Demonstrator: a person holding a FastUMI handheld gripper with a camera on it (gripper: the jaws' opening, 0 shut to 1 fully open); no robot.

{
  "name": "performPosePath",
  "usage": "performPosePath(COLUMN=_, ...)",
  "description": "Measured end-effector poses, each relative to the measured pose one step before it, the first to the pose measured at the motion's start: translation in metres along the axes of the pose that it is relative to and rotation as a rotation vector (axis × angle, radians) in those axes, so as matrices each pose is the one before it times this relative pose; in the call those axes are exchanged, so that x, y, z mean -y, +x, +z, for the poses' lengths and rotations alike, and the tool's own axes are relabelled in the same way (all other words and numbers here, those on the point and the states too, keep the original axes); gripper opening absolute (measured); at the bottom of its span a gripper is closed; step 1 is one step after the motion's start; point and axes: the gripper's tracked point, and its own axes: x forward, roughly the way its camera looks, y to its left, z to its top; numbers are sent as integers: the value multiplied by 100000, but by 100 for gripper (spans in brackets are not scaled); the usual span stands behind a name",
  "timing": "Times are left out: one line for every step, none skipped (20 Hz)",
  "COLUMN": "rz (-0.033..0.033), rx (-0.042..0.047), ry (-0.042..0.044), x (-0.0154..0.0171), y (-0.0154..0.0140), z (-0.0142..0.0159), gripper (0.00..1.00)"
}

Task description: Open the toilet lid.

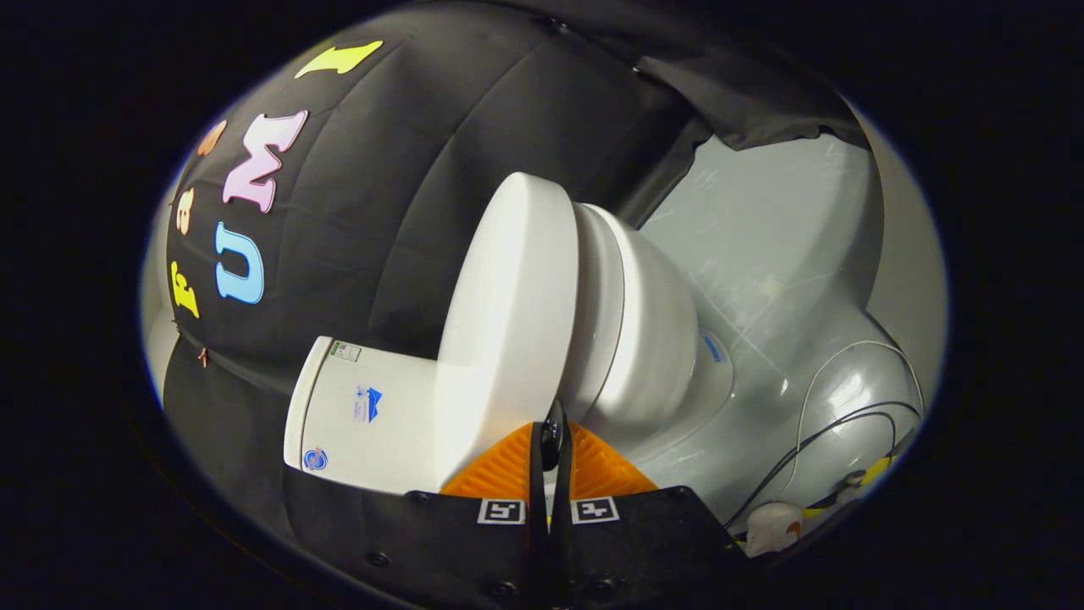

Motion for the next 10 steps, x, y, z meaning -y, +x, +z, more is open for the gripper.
performPosePath(rz=-303, rx=520, ry=-1027, x=-241, y=-70, z=169, gripper=5)
performPosePath(rz=-324, rx=92, ry=-1101, x=-263, y=-219, z=96, gripper=5)
performPosePath(rz=-677, rx=236, ry=-581, x=-239, y=-181, z=31, gripper=5)
performPosePath(rz=-939, rx=254, ry=-420, x=-658, y=-179, z=16, gripper=5)
performPosePath(rz=-781, rx=510, ry=-1221, x=-590, y=-235, z=63, gripper=5)
performPosePath(rz=-421, rx=774, ry=-1442, x=-472, y=-163, z=89, gripper=5)
performPosePath(rz=-209, rx=308, ry=-1272, x=-597, y=-125, z=185, gripper=5)
performPosePath(rz=-702, rx=510, ry=-656, x=-497, y=-424, z=85, gripper=5)
performPosePath(rz=-353, rx=175, ry=-1036, x=-504, y=-190, z=221, gripper=5)
performPosePath(rz=-124, rx=714, ry=-1381, x=-56, y=-369, z=232, gripper=5)
